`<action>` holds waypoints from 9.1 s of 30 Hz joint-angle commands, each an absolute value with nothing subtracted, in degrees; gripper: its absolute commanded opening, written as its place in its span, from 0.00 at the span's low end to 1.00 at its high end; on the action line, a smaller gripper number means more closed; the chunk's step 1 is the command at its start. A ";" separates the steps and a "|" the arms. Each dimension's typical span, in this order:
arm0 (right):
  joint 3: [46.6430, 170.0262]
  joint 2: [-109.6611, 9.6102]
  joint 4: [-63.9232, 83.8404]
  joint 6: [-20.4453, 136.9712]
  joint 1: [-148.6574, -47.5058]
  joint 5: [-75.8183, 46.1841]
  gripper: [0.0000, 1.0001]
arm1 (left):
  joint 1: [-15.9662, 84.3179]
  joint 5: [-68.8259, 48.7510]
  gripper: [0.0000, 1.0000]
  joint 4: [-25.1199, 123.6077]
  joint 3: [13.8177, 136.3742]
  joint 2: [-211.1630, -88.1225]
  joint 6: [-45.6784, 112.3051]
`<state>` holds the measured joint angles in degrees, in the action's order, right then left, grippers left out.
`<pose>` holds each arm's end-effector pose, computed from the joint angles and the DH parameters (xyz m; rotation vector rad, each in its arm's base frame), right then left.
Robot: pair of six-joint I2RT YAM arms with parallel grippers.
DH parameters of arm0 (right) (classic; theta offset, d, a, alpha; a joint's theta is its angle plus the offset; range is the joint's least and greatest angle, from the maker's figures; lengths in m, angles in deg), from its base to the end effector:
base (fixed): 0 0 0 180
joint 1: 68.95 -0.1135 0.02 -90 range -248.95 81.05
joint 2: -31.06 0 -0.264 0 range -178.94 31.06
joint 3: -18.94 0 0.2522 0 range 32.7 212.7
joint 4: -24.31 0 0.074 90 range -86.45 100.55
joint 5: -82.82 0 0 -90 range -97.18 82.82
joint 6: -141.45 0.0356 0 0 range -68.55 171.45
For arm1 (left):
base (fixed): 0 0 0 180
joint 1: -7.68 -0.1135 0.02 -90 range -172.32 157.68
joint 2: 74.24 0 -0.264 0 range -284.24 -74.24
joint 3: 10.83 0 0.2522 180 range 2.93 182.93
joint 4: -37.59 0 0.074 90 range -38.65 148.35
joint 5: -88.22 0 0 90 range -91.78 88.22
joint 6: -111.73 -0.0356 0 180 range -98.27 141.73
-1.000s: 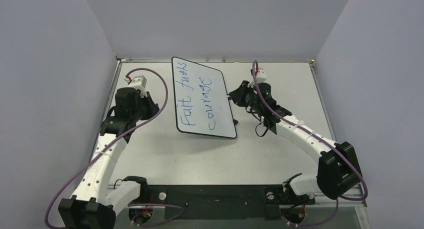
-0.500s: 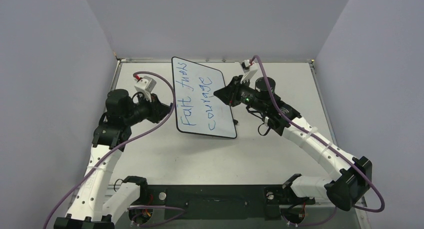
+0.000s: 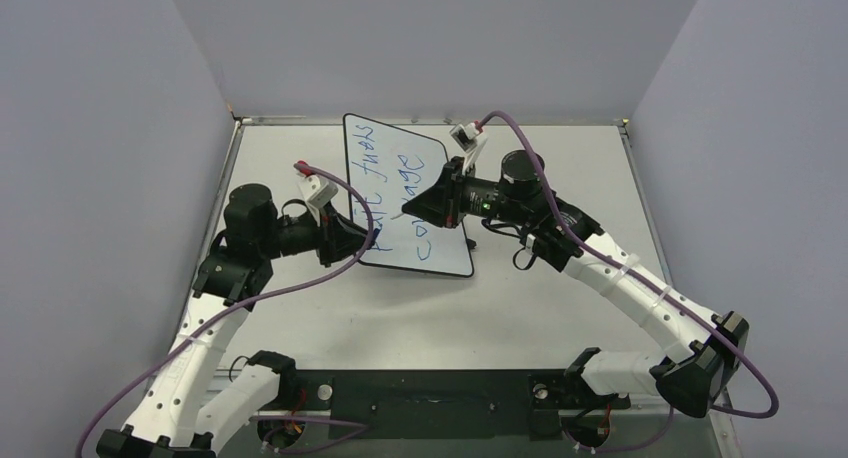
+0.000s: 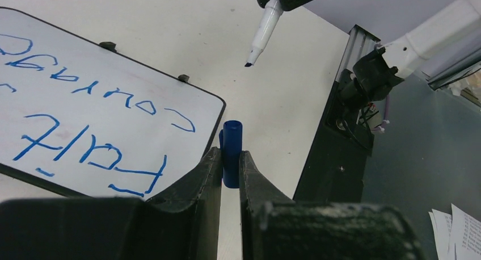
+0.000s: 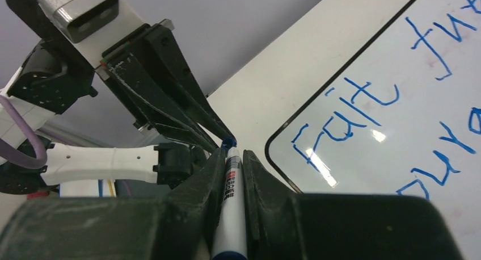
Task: Write a sentence on the whiteboard
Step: Close the whiteboard marker at the center of the board, then place the whiteboard marker at the center of the board.
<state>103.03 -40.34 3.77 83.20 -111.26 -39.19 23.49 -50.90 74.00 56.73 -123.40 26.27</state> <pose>0.1981 0.2058 0.4049 -0.6312 1.8008 1.3956 0.1651 -0.0747 0.3627 0.7739 1.7383 -1.0440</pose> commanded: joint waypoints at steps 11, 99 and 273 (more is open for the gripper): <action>108.15 -43.30 1.53 80.24 -116.34 -42.42 0.00 | 24.82 -56.06 0.00 69.98 55.96 -121.16 24.37; 105.03 -42.97 4.59 82.62 -116.95 -42.07 0.00 | 24.02 -52.64 0.00 69.37 55.22 -119.59 25.16; 93.74 -57.33 -27.11 83.60 -98.36 24.47 0.67 | 19.80 -27.76 0.50 62.41 47.56 -102.49 31.40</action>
<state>92.25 -66.24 -29.32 82.50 -98.25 19.30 19.95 -28.74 62.88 46.80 -102.40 31.56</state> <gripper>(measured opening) 0.656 0.502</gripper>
